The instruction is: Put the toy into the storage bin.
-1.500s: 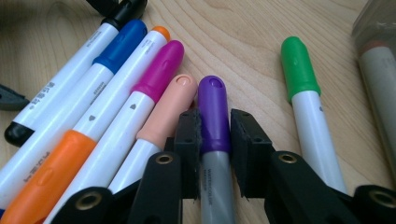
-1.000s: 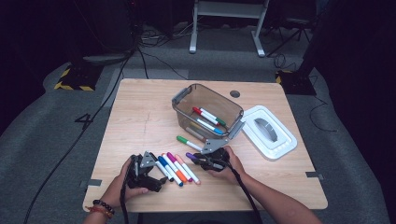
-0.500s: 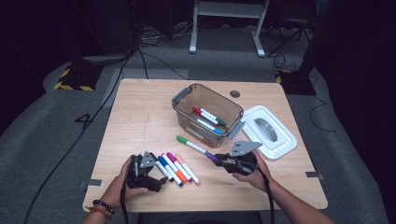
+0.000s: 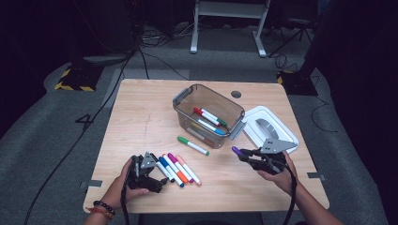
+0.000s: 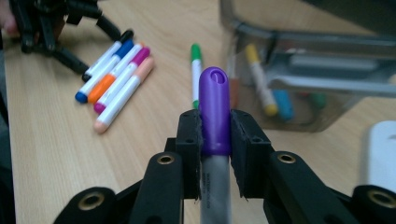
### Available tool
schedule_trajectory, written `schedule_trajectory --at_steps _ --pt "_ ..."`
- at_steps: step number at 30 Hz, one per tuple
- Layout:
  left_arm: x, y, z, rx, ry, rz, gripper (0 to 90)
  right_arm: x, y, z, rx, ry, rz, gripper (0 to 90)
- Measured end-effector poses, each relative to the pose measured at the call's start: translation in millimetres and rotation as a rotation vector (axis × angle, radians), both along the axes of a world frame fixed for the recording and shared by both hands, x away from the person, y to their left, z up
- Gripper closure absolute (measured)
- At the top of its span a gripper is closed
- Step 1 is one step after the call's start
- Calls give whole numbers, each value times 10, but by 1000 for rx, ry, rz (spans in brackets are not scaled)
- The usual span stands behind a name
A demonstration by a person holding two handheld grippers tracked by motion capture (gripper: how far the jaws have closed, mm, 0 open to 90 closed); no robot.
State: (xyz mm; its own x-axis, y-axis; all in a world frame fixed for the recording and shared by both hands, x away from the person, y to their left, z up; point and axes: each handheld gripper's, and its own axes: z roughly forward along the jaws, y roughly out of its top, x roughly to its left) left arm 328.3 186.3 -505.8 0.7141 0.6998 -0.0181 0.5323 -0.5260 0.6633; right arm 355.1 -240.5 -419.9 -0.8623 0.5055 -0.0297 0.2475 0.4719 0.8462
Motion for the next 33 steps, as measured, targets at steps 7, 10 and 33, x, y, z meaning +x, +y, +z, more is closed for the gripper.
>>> schedule_trajectory --at_steps 7,10,33 --pt "0 0 0 0 0 0 5 59 -168 259 53 -59 -36 744" --pt "0 0 0 0 0 0 5 109 -178 377 70 -77 -39 744" --pt "1 0 0 0 1 -1 5 906 624 923 12 -75 -35 744"
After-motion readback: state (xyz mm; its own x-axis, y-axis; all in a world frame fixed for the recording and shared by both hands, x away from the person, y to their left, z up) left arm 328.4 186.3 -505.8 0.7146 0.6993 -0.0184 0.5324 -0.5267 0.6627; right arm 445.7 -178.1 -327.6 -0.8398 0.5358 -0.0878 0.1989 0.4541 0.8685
